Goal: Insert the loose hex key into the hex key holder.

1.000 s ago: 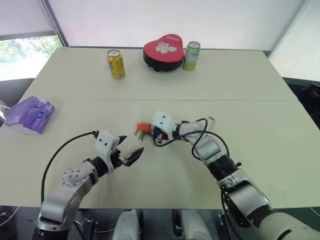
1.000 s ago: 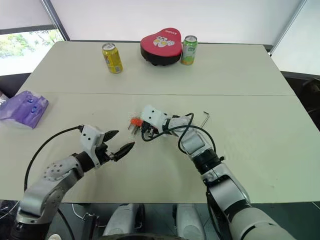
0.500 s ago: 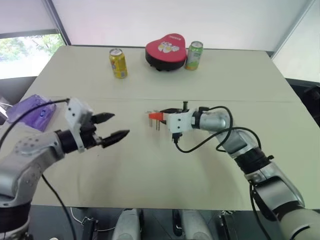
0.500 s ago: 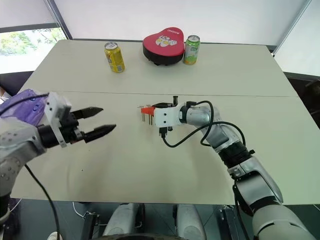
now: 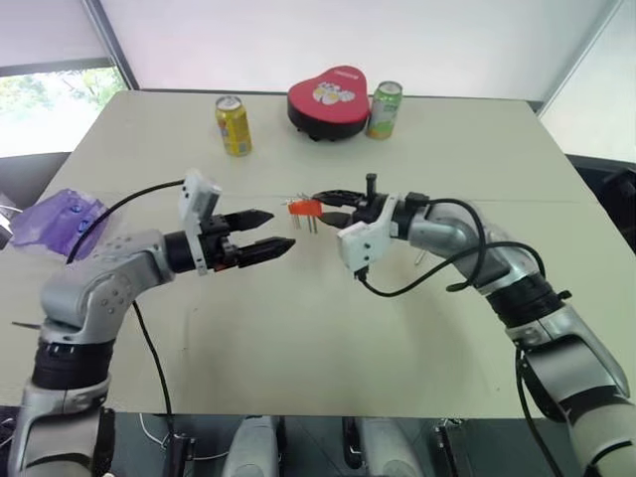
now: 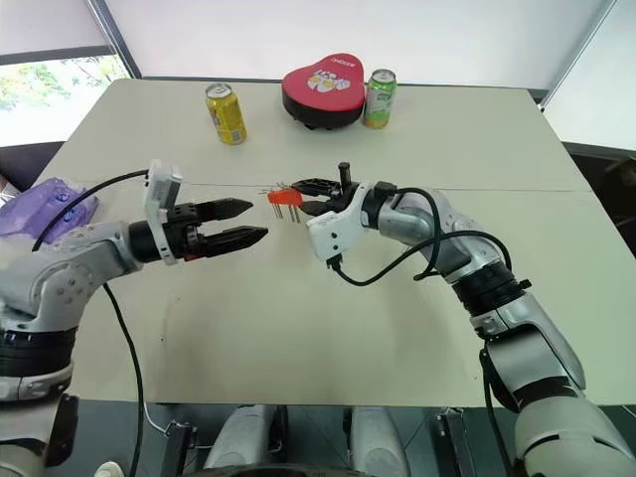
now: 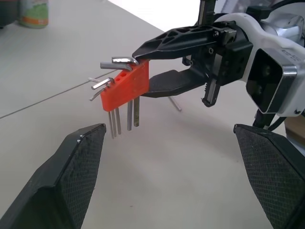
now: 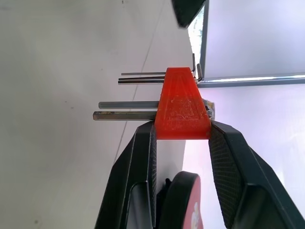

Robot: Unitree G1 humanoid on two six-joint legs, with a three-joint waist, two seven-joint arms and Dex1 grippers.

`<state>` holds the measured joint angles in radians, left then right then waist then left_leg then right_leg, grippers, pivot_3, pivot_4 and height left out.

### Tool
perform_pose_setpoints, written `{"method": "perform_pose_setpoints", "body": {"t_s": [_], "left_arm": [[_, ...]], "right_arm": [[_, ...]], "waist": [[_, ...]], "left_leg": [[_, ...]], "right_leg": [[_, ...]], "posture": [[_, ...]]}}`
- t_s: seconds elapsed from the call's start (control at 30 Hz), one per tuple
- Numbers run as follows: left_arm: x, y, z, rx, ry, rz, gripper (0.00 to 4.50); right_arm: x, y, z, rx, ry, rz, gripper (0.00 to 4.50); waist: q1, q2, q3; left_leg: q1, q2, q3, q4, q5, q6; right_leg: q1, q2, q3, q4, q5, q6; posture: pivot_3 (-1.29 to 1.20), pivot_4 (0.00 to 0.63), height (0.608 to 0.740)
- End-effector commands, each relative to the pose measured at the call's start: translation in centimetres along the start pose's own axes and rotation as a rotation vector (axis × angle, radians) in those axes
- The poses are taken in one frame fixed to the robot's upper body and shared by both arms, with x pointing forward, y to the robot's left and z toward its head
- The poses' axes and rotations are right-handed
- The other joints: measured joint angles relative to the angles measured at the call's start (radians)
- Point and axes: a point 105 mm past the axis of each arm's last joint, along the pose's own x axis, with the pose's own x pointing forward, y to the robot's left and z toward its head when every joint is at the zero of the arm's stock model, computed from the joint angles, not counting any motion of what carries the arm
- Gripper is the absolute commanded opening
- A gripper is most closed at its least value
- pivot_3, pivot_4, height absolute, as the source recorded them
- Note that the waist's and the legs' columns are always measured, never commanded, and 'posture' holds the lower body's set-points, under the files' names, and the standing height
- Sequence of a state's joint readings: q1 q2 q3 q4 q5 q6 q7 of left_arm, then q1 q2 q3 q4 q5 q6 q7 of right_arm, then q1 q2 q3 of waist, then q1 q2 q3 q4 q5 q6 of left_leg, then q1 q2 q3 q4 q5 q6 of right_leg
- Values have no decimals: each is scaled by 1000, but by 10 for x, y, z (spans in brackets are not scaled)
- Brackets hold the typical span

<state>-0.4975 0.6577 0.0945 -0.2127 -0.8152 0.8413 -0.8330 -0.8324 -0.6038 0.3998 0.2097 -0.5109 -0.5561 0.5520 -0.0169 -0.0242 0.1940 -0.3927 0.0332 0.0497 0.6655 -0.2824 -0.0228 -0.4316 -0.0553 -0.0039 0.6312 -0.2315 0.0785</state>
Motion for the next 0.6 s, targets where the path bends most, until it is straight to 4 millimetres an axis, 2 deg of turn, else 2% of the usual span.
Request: {"method": "perform_pose_setpoints", "body": {"t_s": [0.03, 0.6], "left_arm": [[4, -2, 11, 50, -23, -28, 4500], [17, 4, 28, 84, -97, -53, 4500]], "right_arm": [[-10, -28, 9, -53, -34, -109, 984], [-27, -31, 30, -41, -117, -112, 984]], "waist": [[0, 0, 0], [1, 0, 0]], "left_leg": [[0, 0, 0, 0, 0, 0], [0, 0, 0, 0, 0, 0]], "right_leg": [[0, 0, 0, 0, 0, 0], [0, 0, 0, 0, 0, 0]], "posture": [[0, 150, 740], [0, 150, 740]]}}
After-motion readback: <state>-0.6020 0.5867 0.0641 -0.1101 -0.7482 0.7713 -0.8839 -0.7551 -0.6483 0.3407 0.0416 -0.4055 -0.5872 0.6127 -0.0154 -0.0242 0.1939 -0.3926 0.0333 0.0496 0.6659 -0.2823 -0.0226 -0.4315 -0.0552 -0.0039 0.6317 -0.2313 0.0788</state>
